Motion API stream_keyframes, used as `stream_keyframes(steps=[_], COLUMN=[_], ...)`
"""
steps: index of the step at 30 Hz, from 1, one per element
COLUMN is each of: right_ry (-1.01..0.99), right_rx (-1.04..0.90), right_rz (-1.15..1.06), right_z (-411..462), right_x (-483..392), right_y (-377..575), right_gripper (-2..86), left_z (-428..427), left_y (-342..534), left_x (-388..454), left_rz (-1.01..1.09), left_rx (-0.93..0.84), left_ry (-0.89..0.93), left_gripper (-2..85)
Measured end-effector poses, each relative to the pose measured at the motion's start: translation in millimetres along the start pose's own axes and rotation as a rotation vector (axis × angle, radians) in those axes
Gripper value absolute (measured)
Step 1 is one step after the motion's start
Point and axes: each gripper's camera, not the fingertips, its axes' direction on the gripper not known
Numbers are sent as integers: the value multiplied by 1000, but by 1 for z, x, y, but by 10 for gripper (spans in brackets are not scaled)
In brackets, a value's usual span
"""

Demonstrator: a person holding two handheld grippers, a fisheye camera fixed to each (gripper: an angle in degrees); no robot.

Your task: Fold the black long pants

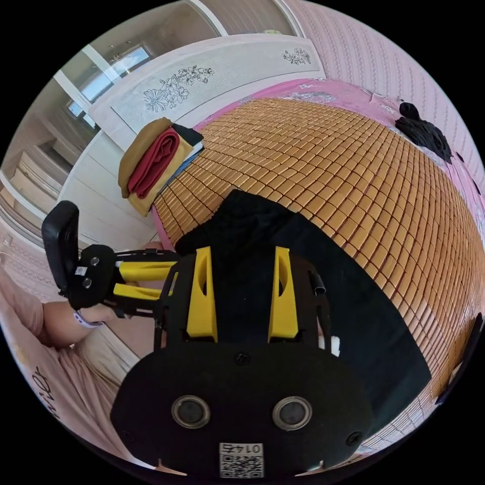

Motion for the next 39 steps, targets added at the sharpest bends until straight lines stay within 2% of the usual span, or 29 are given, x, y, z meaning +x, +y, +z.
stream_keyframes(steps=[2,5,11,20,31,35,38,39], right_ry=[64,193,45,-113,-184,-239,-327,-353], right_rx=[-104,-52,4,235,221,304,350,352], right_rz=[6,-32,34,128,204,154,55,39], right_z=[31,34,8,-67,-77,-110,-128,-127], right_x=[-3,-9,11,41,67,56,36,32], right_y=[-16,-16,-14,15,15,-6,-43,-52], right_gripper=[146,101,31,13,7,6,7,7], left_z=[12,28,19,-9,3,-20,-65,-78], left_y=[2,8,23,43,50,51,51,52], left_x=[8,21,51,83,64,58,31,15], left_rz=[23,66,175,277,201,195,107,60], left_rx=[-52,-107,-47,94,71,170,260,267], left_ry=[-25,-93,-164,-184,-47,11,127,116], left_gripper=[93,82,-1,-10,-10,-10,-9,-9])
